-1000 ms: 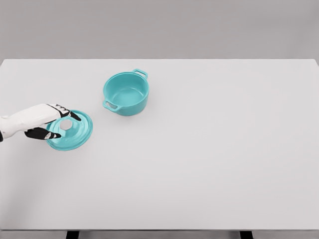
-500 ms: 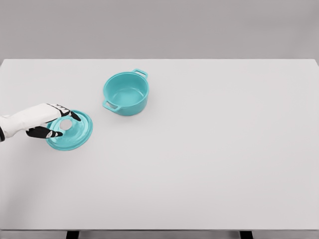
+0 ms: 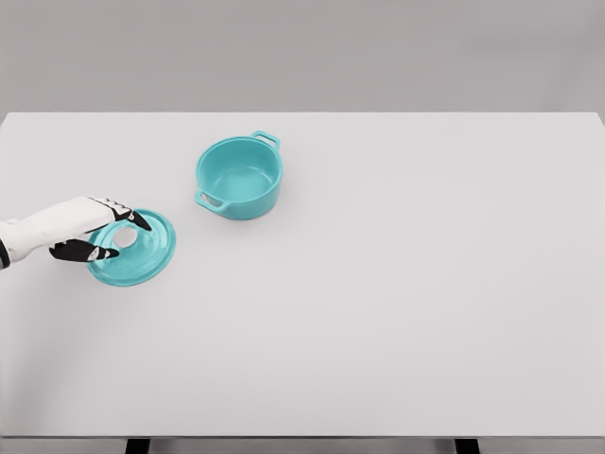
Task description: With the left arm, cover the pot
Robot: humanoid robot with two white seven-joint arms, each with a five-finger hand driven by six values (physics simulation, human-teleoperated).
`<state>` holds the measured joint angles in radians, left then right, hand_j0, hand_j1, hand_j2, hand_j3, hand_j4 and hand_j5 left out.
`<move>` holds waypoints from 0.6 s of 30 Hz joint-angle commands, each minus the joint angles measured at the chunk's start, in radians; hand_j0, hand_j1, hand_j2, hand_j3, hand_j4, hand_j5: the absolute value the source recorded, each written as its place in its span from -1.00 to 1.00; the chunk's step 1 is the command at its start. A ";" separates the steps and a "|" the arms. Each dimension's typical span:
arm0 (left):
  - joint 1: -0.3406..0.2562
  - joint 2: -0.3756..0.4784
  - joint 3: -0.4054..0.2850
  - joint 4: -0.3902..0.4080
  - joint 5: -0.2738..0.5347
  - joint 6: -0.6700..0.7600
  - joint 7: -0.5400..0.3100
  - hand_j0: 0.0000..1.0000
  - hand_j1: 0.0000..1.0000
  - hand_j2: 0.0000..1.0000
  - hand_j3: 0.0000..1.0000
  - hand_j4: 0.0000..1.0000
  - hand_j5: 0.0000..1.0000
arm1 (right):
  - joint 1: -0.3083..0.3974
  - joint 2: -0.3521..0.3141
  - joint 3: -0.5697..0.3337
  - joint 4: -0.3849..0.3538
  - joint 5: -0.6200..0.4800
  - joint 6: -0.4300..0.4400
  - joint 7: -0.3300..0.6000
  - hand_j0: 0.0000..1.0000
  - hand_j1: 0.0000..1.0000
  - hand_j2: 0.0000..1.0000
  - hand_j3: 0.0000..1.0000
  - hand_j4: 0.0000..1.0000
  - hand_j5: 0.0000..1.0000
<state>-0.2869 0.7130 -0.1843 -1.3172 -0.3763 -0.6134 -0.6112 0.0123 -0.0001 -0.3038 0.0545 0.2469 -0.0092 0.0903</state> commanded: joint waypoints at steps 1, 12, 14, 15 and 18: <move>0.000 0.000 0.000 0.003 0.007 0.003 0.000 0.39 0.39 0.39 0.39 0.39 0.39 | -0.002 0.000 0.000 0.001 0.000 0.000 0.000 1.00 1.00 1.00 1.00 1.00 1.00; -0.009 -0.001 -0.014 0.006 0.007 0.003 0.000 0.28 0.28 0.28 0.28 0.28 0.28 | -0.002 0.000 0.000 0.001 0.000 0.000 0.000 1.00 1.00 1.00 1.00 1.00 1.00; -0.009 -0.001 -0.014 0.006 0.007 0.003 0.000 0.28 0.28 0.28 0.28 0.28 0.28 | -0.002 0.000 0.000 0.001 0.000 0.000 0.000 1.00 1.00 1.00 1.00 1.00 1.00; -0.009 -0.001 -0.014 0.006 0.007 0.003 0.000 0.28 0.28 0.28 0.28 0.28 0.28 | 0.000 0.000 0.000 0.001 0.000 0.000 0.000 1.00 1.00 1.00 1.00 1.00 1.00; -0.009 -0.006 -0.014 0.006 0.007 0.003 0.000 0.28 0.28 0.28 0.28 0.28 0.28 | 0.000 0.000 0.000 0.001 0.000 0.000 0.000 1.00 1.00 1.00 1.00 1.00 1.00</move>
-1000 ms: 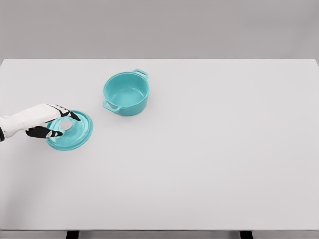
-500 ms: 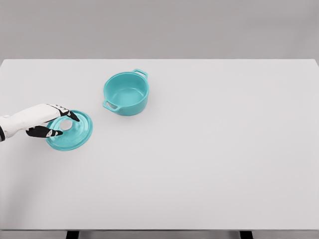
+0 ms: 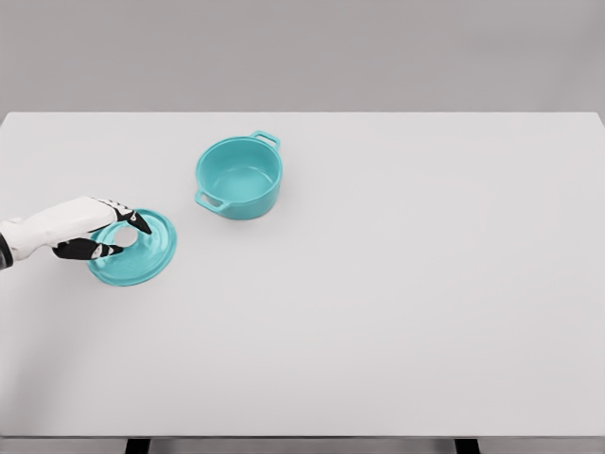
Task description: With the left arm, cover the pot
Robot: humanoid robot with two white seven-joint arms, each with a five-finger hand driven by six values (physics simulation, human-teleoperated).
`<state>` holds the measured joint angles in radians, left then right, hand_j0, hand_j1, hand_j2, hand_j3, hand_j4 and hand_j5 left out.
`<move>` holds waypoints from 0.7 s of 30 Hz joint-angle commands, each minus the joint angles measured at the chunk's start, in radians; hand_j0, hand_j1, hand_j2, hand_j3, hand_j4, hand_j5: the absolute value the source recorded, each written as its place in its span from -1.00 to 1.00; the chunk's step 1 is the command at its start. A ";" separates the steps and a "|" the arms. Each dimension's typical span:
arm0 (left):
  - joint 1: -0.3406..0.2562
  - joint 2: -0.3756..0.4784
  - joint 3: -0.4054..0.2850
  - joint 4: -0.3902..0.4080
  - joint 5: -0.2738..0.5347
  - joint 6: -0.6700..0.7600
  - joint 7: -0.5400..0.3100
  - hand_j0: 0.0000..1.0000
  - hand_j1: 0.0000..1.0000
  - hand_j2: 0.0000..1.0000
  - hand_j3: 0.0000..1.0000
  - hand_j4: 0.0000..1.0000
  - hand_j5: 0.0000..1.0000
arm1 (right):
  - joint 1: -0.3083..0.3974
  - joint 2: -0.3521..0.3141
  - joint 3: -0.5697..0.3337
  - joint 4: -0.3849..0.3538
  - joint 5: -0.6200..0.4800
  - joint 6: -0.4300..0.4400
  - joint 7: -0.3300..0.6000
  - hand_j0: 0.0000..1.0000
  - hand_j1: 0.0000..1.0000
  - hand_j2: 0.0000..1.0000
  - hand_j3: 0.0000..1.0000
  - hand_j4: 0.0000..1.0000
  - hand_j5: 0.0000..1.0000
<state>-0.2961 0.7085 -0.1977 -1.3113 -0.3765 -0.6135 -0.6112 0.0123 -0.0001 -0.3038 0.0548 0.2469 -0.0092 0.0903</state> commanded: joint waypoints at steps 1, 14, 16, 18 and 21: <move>0.000 -0.001 0.000 0.000 0.007 0.003 0.000 0.27 0.27 0.27 0.27 0.27 0.27 | 0.000 0.000 0.000 0.000 0.000 0.000 0.000 1.00 1.00 1.00 1.00 1.00 1.00; 0.000 0.000 0.003 0.000 0.008 0.003 0.000 0.02 0.02 0.02 0.02 0.02 0.02 | 0.000 0.000 0.000 -0.001 0.000 0.000 0.000 1.00 1.00 1.00 1.00 1.00 1.00; 0.000 0.003 0.009 -0.003 0.008 0.003 0.000 0.02 0.02 0.02 0.02 0.02 0.02 | 0.000 0.000 0.000 0.000 0.000 0.000 0.000 1.00 1.00 1.00 1.00 1.00 1.00; 0.000 0.008 0.014 -0.006 0.010 0.003 0.000 0.02 0.02 0.02 0.02 0.02 0.02 | 0.000 0.000 0.000 0.000 0.000 0.000 0.000 1.00 1.00 1.00 1.00 1.00 1.00; -0.002 0.009 0.017 -0.009 0.011 0.003 0.000 0.02 0.02 0.02 0.02 0.02 0.02 | 0.000 0.000 0.000 0.000 0.000 0.000 0.000 1.00 1.00 1.00 1.00 1.00 1.00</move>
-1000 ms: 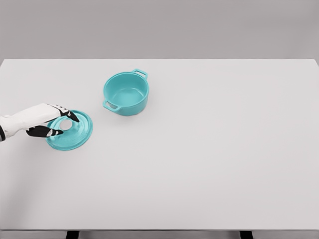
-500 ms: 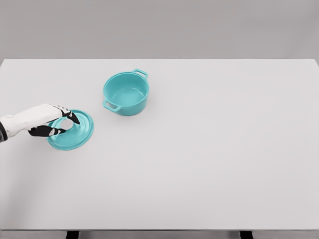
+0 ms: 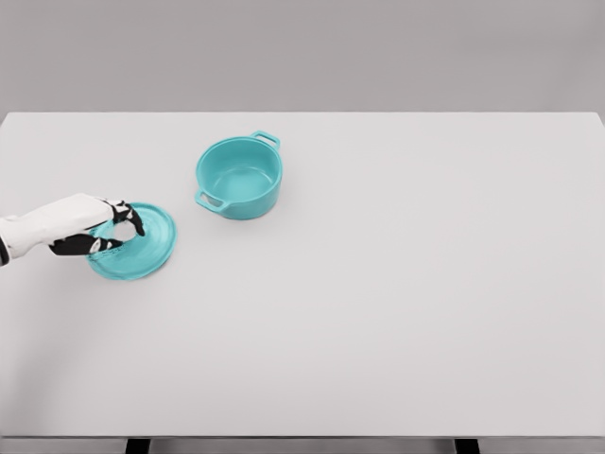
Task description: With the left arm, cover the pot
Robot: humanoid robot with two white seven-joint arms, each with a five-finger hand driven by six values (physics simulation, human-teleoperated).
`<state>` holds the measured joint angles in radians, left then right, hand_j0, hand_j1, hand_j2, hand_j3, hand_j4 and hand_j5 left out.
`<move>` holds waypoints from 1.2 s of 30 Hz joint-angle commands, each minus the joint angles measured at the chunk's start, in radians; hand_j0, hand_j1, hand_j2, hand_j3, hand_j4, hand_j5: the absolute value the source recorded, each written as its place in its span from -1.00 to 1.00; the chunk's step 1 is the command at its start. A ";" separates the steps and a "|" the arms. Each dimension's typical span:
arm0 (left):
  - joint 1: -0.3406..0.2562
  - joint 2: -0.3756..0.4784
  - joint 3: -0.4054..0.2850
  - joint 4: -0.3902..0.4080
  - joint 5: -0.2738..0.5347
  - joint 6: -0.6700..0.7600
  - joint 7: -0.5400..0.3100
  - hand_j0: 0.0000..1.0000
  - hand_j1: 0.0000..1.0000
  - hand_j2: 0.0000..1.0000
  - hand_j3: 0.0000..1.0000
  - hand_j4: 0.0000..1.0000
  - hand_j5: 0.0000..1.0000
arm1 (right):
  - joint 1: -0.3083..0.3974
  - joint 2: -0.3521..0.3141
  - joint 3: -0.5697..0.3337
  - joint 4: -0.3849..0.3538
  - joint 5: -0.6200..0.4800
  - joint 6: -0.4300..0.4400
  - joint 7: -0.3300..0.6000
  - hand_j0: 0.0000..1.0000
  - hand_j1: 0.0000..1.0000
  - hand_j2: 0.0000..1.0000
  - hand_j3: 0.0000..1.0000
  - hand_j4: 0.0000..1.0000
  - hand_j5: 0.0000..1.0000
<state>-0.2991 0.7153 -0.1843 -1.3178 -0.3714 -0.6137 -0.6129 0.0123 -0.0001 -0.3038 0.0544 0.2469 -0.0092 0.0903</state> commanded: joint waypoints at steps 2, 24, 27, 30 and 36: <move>-0.002 0.004 0.003 -0.008 0.008 0.003 0.002 0.03 0.03 0.03 0.03 0.03 0.03 | -0.002 0.000 0.000 0.001 0.000 0.000 0.000 1.00 1.00 1.00 1.00 1.00 1.00; -0.072 0.015 0.002 -0.015 0.008 0.003 0.002 0.03 0.03 0.03 0.03 0.03 0.03 | -0.002 0.000 0.000 -0.001 0.000 0.000 0.000 1.00 1.00 1.00 1.00 1.00 1.00; -0.089 0.015 0.002 -0.012 0.006 0.003 0.002 0.03 0.03 0.03 0.03 0.03 0.03 | -0.002 0.000 0.000 0.001 0.000 0.000 0.000 1.00 1.00 1.00 1.00 1.00 1.00; -0.110 0.015 0.002 -0.012 0.006 0.003 0.002 0.03 0.03 0.03 0.03 0.03 0.03 | 0.000 0.000 0.000 -0.001 0.000 0.000 0.000 1.00 1.00 1.00 1.00 1.00 1.00; -0.140 0.013 0.003 -0.011 0.008 0.003 0.002 0.03 0.03 0.03 0.03 0.03 0.03 | 0.000 0.000 0.000 0.001 0.000 0.000 0.000 1.00 1.00 1.00 1.00 1.00 1.00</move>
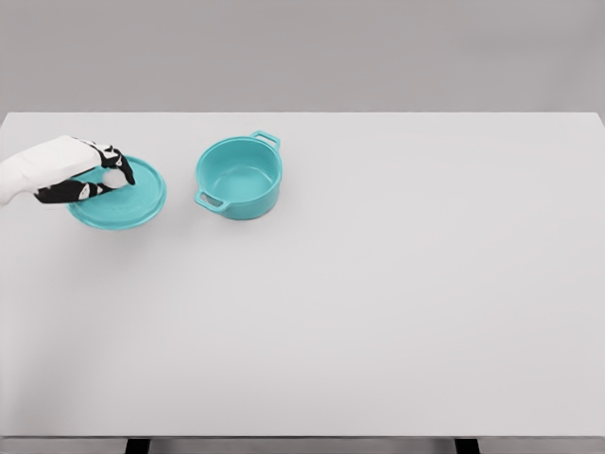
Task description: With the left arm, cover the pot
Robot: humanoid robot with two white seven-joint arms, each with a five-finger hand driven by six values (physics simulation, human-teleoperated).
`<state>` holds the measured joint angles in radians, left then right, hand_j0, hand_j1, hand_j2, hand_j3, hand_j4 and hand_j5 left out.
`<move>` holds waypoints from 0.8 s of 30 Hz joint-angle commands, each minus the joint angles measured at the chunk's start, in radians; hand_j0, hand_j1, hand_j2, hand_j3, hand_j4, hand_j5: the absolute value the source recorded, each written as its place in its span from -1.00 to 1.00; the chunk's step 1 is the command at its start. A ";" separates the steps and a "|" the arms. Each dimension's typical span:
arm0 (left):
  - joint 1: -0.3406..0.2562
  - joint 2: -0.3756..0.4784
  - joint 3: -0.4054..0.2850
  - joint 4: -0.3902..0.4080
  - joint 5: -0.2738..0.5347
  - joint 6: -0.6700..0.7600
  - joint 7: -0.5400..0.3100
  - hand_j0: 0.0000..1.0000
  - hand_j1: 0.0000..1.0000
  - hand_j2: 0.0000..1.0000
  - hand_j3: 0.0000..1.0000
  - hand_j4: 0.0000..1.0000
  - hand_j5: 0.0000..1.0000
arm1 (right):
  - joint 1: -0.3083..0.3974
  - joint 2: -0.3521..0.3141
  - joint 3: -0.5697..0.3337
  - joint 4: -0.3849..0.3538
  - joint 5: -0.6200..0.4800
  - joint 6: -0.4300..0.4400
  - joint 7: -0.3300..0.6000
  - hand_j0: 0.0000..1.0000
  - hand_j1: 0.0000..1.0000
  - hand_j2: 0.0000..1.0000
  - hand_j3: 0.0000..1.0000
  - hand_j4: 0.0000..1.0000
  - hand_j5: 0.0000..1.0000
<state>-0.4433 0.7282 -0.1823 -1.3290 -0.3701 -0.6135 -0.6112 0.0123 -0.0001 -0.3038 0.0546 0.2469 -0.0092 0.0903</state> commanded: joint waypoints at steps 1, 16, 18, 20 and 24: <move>-0.003 0.000 0.000 -0.001 0.007 0.003 0.000 0.03 0.03 0.03 0.03 0.03 0.03 | 0.000 0.000 0.000 -0.001 0.000 0.000 0.000 1.00 1.00 1.00 1.00 1.00 1.00; -0.081 -0.050 -0.003 -0.010 0.014 0.003 0.000 0.04 0.04 0.04 0.04 0.04 0.04 | 0.000 0.000 0.000 0.001 0.000 0.000 0.000 1.00 1.00 1.00 1.00 1.00 1.00; -0.092 -0.073 -0.003 -0.010 0.013 0.003 0.000 0.04 0.04 0.04 0.04 0.04 0.04 | 0.000 0.000 0.000 -0.001 0.000 0.000 0.000 1.00 1.00 1.00 1.00 1.00 1.00; -0.103 -0.098 -0.006 -0.010 0.010 0.003 0.000 0.04 0.04 0.04 0.04 0.04 0.04 | 0.000 0.000 0.000 -0.001 0.000 0.000 0.000 1.00 1.00 1.00 1.00 1.00 1.00; -0.118 -0.139 -0.009 0.001 0.004 0.003 0.000 0.04 0.04 0.04 0.04 0.04 0.04 | -0.002 0.000 0.000 0.001 0.000 0.000 0.000 1.00 1.00 1.00 1.00 1.00 1.00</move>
<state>-0.5630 0.6087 -0.1908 -1.3324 -0.3711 -0.6138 -0.6115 0.0123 -0.0001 -0.3038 0.0545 0.2469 -0.0092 0.0903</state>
